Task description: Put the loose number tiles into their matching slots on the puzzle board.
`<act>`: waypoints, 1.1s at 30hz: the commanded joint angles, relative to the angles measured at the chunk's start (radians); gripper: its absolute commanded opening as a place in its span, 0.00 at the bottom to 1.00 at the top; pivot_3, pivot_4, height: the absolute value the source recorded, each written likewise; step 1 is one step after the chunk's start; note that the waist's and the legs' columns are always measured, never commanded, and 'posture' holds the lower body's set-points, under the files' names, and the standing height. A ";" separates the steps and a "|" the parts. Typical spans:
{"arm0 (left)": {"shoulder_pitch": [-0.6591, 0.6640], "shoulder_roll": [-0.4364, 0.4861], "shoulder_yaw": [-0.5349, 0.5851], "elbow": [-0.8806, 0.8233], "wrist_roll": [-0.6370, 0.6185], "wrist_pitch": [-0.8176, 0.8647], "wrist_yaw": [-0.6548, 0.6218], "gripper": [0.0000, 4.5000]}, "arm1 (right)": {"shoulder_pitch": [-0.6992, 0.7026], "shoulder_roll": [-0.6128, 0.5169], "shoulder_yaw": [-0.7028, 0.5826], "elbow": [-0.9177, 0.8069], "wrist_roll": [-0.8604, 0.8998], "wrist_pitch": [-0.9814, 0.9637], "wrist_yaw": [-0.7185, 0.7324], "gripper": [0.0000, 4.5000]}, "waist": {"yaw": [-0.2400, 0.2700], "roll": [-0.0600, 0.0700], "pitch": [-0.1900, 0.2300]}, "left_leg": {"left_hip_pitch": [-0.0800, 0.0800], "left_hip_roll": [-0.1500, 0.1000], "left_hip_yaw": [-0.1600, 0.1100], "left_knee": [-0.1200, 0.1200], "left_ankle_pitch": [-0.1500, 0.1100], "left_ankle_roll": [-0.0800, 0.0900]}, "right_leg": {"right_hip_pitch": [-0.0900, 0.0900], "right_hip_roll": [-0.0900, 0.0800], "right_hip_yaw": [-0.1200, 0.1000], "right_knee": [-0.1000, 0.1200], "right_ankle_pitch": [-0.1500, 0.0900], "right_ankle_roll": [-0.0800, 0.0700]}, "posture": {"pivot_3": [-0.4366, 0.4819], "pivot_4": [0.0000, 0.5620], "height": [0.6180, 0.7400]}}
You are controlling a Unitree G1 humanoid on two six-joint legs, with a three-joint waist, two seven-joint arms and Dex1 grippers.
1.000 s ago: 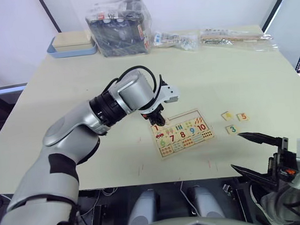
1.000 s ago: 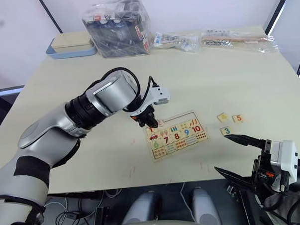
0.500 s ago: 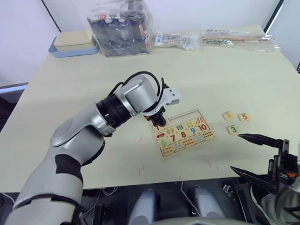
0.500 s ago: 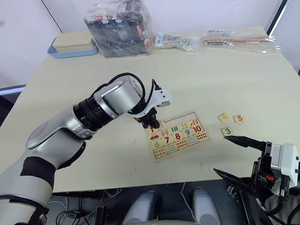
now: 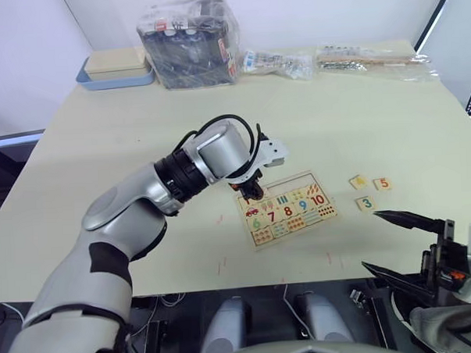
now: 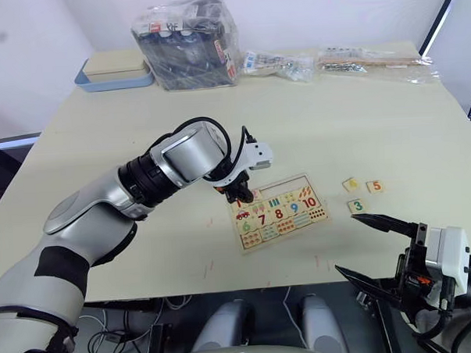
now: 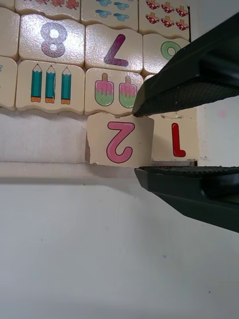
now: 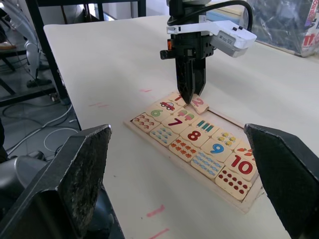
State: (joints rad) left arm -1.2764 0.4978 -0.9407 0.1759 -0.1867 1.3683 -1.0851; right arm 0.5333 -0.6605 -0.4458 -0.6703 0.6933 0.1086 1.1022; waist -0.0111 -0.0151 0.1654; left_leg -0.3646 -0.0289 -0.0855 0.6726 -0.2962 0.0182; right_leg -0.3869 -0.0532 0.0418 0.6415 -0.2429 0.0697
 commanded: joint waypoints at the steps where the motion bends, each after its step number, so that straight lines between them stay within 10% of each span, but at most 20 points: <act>1: -0.001 -0.004 0.005 -0.020 -0.006 0.000 0.007 0.29 | 0.006 -0.007 -0.025 -0.035 0.018 -0.009 -0.005 1.00 | 0.000 0.000 0.000 | 0.000 0.000 0.000 0.000 0.000 0.000 | 0.000 0.000 0.000 0.000 0.000 0.000 | 0.48 0.27 1.00; 33: 0.007 -0.005 0.002 -0.046 -0.030 0.016 0.021 0.29 | 0.030 -0.003 -0.021 -0.045 0.011 -0.014 -0.013 1.00 | 0.001 0.000 0.000 | 0.000 0.000 0.000 0.000 0.000 0.000 | 0.000 0.000 0.000 0.000 0.000 0.000 | 0.48 0.27 1.00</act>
State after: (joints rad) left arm -1.2710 0.4953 -0.9413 0.1633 -0.2019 1.3712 -1.0636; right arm 0.5587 -0.6607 -0.4467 -0.6868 0.6936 0.1085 1.0889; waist -0.0106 -0.0151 0.1654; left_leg -0.3645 -0.0290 -0.0855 0.6726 -0.2962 0.0182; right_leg -0.3869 -0.0533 0.0418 0.6415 -0.2428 0.0697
